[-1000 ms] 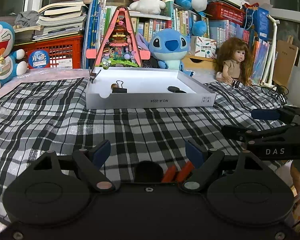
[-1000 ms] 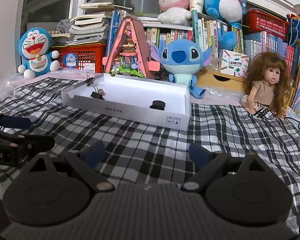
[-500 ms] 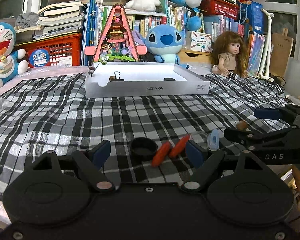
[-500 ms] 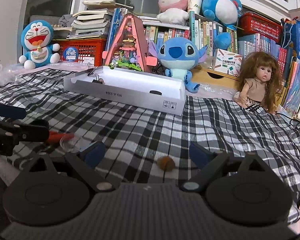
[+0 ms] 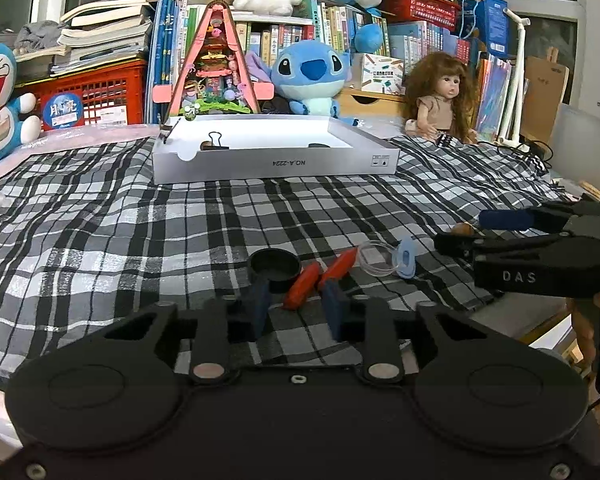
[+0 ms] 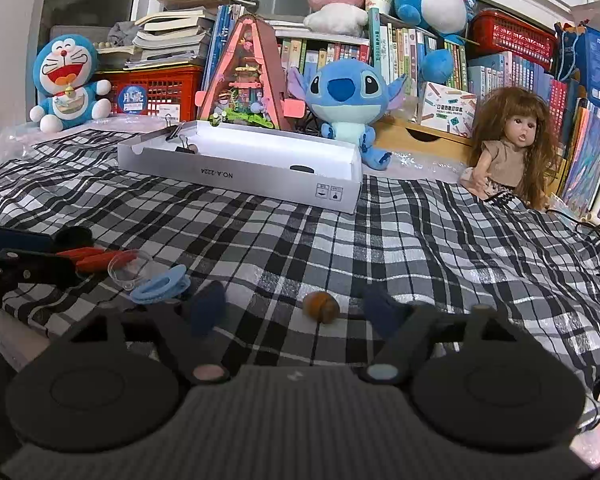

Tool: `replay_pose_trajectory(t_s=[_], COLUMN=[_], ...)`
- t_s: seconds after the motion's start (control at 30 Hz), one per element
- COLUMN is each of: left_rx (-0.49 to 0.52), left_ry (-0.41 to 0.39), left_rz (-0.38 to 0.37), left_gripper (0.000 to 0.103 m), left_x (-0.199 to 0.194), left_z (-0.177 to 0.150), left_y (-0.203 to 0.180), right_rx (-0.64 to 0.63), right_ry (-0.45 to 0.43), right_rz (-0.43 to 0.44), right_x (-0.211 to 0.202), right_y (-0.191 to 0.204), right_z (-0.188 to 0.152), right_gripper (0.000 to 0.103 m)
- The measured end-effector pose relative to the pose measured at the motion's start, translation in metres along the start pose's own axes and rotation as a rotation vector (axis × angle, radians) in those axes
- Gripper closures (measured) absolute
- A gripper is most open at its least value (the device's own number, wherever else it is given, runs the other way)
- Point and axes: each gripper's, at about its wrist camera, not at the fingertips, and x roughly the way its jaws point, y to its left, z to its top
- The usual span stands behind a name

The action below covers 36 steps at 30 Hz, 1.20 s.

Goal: Organize rigid objects
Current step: 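Close the right tool on a brown ball while the left tool reaches a red-handled stick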

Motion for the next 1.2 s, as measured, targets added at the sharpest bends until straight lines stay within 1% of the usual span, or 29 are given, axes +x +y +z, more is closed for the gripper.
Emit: replay_pose_trajectory(t_s=[0.03,0.07,0.1,0.17,0.27,0.47,0.53,0.8,0.97,1.07,1.2], left_rx=[-0.006,-0.011,-0.013,-0.019,-0.016,-0.014,-0.02,-0.044,-0.057,-0.072,-0.083], left_ry=[0.0,0.0,0.001,0.0,0.0,0.004,0.007,0.012,0.012,0.014,0.005], left_rz=[0.002,0.004,0.003,0.009,0.017,0.061,0.075,0.132,0.183,0.214,0.214], left_gripper=[0.081,0.081,0.081,0.085,0.087,0.086,0.084,0.083,0.075,0.072,0.066], left_x=[0.001,0.002,0.003,0.005,0.007,0.006,0.005,0.005,0.01,0.013,0.013], left_z=[0.0,0.001,0.002,0.003,0.005,0.007,0.007,0.007,0.01,0.013,0.015], left_y=[0.0,0.0,0.001,0.001,0.004,0.015,0.02,0.035,0.039,0.042,0.043], right_rx=[0.004,0.01,0.012,0.016,0.015,0.01,0.014,0.018,0.03,0.031,0.032], right_ry=[0.001,0.002,0.006,0.013,0.019,0.025,0.027,0.028,0.033,0.033,0.033], right_rz=[-0.004,-0.01,-0.016,-0.019,-0.021,-0.021,-0.021,-0.02,-0.019,-0.019,-0.019], right_x=[0.0,0.0,0.001,0.002,0.003,0.004,0.004,0.005,0.007,0.007,0.007], right_y=[0.0,-0.001,-0.002,-0.002,-0.002,-0.002,-0.002,-0.002,-0.002,-0.002,-0.002], right_z=[0.0,0.0,0.0,0.0,0.0,0.0,0.0,0.0,0.0,0.0,0.0], right_gripper=[0.034,0.041,0.044,0.047,0.055,0.058,0.058,0.058,0.058,0.058,0.058])
